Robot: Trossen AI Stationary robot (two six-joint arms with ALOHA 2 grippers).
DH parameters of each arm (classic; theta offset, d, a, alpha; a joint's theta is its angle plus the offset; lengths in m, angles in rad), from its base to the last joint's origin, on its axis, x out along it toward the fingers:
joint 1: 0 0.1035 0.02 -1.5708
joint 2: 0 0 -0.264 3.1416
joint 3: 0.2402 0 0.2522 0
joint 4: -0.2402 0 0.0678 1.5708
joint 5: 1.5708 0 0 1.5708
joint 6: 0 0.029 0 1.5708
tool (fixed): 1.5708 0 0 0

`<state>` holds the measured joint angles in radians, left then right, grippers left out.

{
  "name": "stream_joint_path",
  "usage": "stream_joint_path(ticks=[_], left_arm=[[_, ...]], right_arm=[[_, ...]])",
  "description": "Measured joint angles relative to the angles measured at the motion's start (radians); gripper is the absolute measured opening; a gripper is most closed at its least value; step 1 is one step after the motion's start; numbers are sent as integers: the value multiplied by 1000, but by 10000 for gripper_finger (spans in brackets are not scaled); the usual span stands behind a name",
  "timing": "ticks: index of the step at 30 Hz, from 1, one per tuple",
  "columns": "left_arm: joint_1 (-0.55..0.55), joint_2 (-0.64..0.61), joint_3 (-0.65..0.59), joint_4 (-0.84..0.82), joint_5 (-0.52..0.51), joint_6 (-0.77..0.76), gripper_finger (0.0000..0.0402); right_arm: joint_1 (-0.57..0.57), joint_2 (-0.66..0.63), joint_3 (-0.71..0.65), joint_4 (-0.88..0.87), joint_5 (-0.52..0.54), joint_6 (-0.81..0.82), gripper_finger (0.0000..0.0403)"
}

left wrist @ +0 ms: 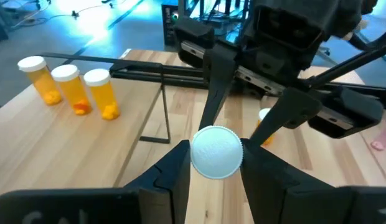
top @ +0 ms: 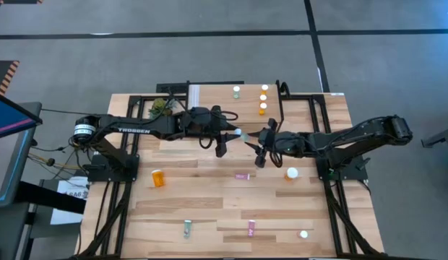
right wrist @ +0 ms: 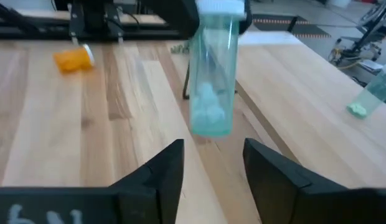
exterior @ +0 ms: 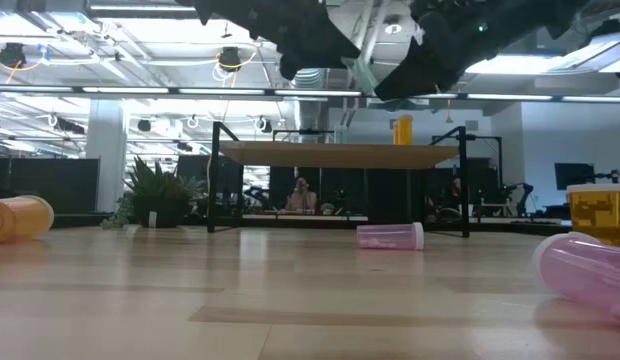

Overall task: Pick and place medicine bottles onto shelf by color
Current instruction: Put the top blue pill bottle on the shelf aligned with the other blue pill bottle

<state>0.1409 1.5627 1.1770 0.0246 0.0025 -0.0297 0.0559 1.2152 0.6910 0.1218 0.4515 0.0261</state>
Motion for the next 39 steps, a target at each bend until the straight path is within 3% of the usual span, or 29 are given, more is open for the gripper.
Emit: stream_joint_path(ticks=[4,10,19,24,30,39], left_arm=[[18,0,20,-46,-60,-11,106],[59,50,253,-402,-221,-25,105],[140,209,580,-702,-225,77,104],[176,272,619,-717,-200,89,104],[203,323,621,-686,-190,86,111],[237,368,620,-653,-193,72,113]], right_arm=[[0,-7,0,-38,5,3,207],[0,-33,2,-83,63,38,209],[3,-136,1,-236,88,145,189],[27,-232,1,-355,93,210,182],[88,-314,2,-350,118,205,173],[130,-327,1,-343,178,174,163]])
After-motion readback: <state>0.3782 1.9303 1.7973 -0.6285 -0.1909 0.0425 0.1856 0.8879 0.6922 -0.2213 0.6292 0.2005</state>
